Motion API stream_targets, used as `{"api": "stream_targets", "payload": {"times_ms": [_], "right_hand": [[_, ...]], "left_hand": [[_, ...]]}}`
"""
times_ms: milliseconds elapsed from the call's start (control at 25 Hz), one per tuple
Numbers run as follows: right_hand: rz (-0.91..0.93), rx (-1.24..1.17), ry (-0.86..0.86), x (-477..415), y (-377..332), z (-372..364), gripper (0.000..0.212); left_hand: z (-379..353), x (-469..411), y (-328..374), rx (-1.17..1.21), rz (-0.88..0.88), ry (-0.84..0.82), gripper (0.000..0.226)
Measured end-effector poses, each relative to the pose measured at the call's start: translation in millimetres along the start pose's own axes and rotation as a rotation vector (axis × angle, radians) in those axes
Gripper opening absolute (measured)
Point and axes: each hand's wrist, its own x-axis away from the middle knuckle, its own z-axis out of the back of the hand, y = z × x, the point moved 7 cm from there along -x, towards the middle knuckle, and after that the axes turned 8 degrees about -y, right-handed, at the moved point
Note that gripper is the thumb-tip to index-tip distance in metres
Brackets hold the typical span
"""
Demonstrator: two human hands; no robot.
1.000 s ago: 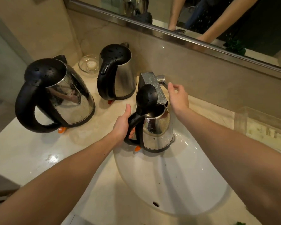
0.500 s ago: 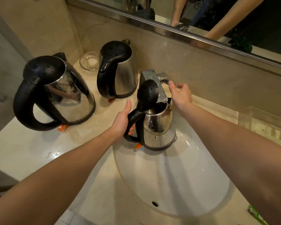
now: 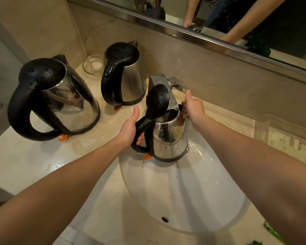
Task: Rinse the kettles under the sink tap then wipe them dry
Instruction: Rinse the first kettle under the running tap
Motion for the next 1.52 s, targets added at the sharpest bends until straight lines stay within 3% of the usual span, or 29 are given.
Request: {"api": "stream_targets", "payload": {"times_ms": [280, 720, 1120, 1400, 1520], "right_hand": [[-0.088, -0.207, 0.030, 15, 20, -8, 0.062], [-0.032, -0.172, 0.056, 20, 25, -16, 0.075], [-0.040, -0.176, 0.067, 23, 30, -18, 0.061], [-0.105, -0.215, 0.015, 27, 44, -31, 0.076], [-0.123, -0.236, 0.014, 27, 49, -32, 0.079]], "left_hand": [[1, 3, 1, 0.012, 0.010, 0.018, 0.083], [4, 7, 2, 0.087, 0.009, 0.057, 0.085], [7, 4, -8, 0.096, 0.047, 0.131, 0.085], [10, -2, -26, 0.100, 0.080, 0.155, 0.087], [10, -5, -29, 0.076, 0.075, 0.170, 0.101]]}}
